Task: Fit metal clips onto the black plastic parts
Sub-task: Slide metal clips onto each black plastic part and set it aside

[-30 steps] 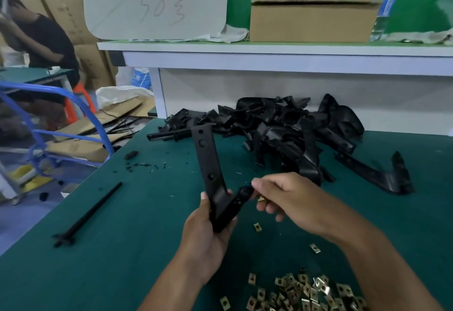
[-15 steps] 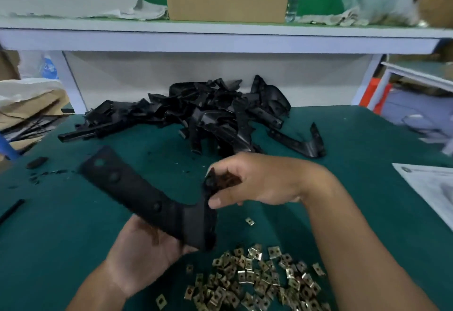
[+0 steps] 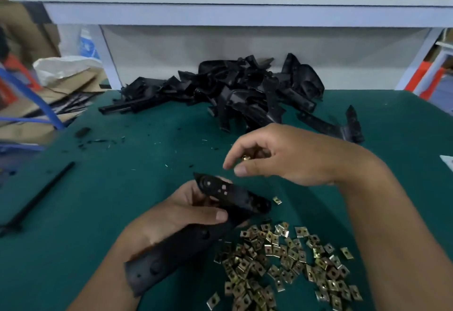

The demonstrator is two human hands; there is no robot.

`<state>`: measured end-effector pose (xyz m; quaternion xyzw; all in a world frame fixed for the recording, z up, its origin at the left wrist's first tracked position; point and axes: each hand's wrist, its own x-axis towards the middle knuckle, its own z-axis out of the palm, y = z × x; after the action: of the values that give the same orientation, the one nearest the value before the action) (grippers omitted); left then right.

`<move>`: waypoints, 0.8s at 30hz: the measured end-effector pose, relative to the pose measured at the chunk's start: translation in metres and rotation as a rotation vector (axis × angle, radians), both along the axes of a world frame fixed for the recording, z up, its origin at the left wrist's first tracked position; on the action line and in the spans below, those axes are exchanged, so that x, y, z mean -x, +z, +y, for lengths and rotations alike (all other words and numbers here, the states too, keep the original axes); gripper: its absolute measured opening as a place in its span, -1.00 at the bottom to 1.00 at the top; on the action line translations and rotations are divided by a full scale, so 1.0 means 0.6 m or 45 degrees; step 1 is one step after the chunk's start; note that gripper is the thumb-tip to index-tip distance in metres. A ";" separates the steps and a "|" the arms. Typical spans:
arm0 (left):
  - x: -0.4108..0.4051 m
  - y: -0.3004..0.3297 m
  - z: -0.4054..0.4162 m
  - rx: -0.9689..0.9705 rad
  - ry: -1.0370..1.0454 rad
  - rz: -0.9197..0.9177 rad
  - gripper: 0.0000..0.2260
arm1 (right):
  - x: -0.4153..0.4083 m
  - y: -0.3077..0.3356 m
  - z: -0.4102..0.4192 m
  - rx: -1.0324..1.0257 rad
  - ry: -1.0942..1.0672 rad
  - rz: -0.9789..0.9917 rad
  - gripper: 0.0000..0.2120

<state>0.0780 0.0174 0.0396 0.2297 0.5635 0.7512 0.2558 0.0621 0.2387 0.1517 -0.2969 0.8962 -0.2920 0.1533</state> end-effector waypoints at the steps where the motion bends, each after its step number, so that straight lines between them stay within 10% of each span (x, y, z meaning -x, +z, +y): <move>1: -0.002 0.005 -0.003 0.040 0.059 0.061 -0.69 | 0.000 0.001 0.002 0.018 -0.029 0.009 -0.81; 7: 0.006 0.058 -0.020 0.116 0.440 0.387 -0.95 | -0.004 0.014 0.009 0.315 -0.153 0.104 -0.69; 24: 0.000 0.051 0.037 0.231 0.820 0.590 -0.84 | -0.015 0.029 -0.005 0.670 -0.172 0.289 -0.85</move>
<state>0.0777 0.0396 0.0699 0.1811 0.7135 0.6683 -0.1072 0.0712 0.2359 0.1690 -0.2969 0.8188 -0.4888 -0.0500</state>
